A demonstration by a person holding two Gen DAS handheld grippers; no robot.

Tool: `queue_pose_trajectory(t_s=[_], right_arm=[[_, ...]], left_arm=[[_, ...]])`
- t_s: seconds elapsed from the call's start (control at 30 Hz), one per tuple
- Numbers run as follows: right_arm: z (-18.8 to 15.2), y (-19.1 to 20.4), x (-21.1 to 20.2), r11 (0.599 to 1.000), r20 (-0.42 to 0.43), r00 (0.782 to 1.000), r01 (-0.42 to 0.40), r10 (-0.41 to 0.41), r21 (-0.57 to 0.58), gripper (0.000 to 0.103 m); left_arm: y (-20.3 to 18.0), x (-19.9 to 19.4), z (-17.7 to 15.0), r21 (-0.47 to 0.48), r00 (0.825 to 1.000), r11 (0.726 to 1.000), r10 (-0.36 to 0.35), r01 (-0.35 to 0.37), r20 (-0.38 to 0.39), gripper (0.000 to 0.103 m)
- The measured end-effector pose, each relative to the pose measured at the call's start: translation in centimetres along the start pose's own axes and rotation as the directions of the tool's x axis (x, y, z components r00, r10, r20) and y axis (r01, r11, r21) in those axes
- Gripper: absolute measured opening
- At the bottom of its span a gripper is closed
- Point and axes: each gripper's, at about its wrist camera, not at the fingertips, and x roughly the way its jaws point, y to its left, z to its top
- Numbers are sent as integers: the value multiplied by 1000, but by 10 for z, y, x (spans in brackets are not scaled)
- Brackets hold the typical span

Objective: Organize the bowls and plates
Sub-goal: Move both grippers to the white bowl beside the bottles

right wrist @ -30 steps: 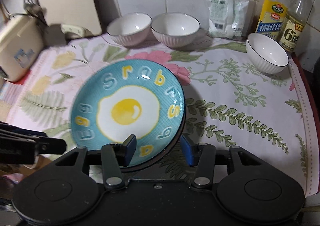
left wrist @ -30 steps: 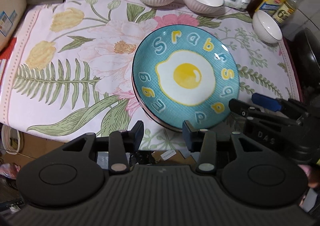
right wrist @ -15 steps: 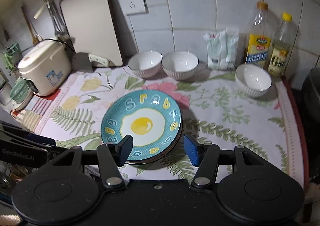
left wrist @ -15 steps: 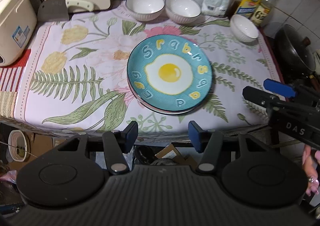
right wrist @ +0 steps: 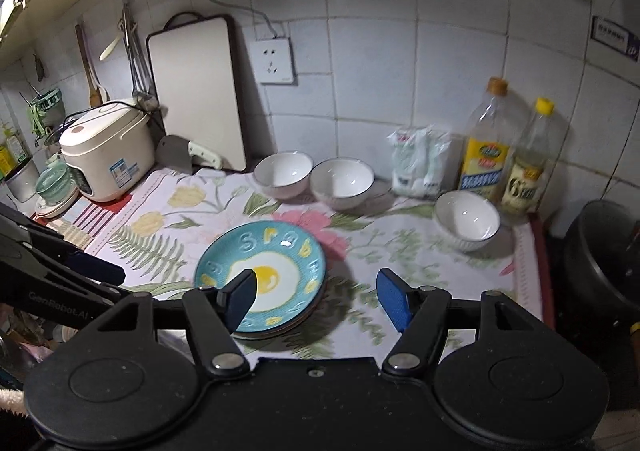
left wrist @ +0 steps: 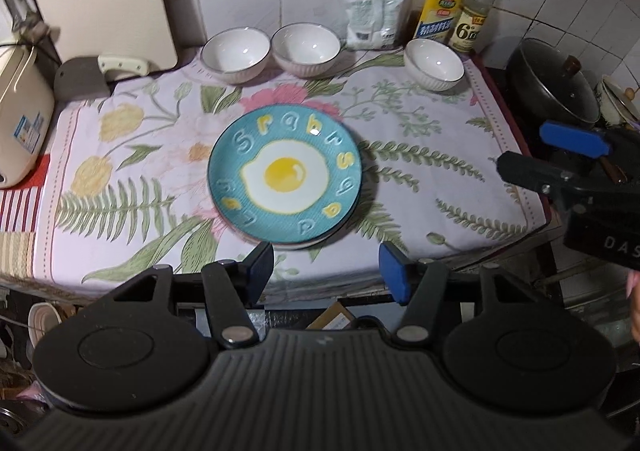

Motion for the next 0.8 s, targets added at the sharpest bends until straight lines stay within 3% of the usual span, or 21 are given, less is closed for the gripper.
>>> queue_pose_trajectory(t_s=[0.27, 0.53, 0.8], right_arm=[[11, -61, -1, 999, 53, 998, 33, -32, -25, 72], [25, -114, 9, 983, 106, 990, 104, -89, -151, 72], [35, -175, 47, 997, 76, 995, 62, -58, -53, 72]], left_arm=[[-49, 18, 32, -31, 999, 999, 14, -12, 47, 61], [-103, 39, 59, -48, 995, 998, 55, -51, 86, 61], [-136, 77, 81, -92, 992, 994, 63, -53, 109, 61]])
